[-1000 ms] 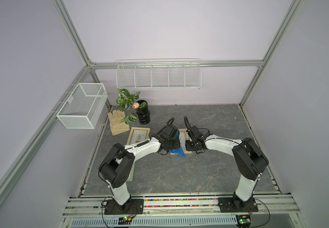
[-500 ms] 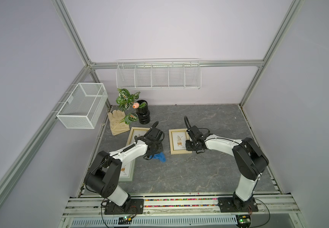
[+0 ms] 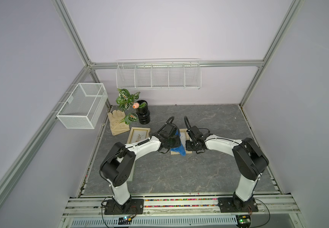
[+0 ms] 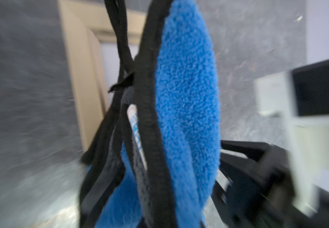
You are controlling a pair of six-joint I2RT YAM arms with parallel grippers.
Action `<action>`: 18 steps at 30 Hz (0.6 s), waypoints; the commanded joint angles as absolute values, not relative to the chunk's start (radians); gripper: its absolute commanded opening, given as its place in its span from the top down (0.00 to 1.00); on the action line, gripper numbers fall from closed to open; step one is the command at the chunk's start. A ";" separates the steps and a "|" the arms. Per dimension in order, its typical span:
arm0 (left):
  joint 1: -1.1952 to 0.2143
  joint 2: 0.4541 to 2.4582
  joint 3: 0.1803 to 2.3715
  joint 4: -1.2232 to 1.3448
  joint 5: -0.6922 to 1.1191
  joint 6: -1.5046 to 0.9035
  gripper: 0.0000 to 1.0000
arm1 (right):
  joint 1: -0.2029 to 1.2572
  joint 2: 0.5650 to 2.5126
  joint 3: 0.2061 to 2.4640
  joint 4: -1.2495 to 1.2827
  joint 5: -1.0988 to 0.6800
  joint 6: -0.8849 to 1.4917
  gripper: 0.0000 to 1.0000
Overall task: Wipe the picture frame with a cloth
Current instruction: Wipe the dirt from the picture frame.
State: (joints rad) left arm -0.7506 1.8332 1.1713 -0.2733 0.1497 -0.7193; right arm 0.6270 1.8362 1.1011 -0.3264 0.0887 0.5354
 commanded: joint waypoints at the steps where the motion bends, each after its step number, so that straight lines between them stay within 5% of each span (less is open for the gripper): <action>1: -0.782 1.925 1.217 -0.243 0.208 -0.775 1.00 | 0.624 1.841 1.067 -0.387 0.095 0.554 0.80; 11: -0.705 1.742 0.965 -0.337 0.047 -0.759 1.00 | 0.623 1.833 1.072 -0.408 0.128 0.539 0.80; 18: -0.789 1.818 1.072 -0.259 0.119 -0.762 1.00 | 0.624 1.835 1.075 -0.413 0.123 0.543 0.80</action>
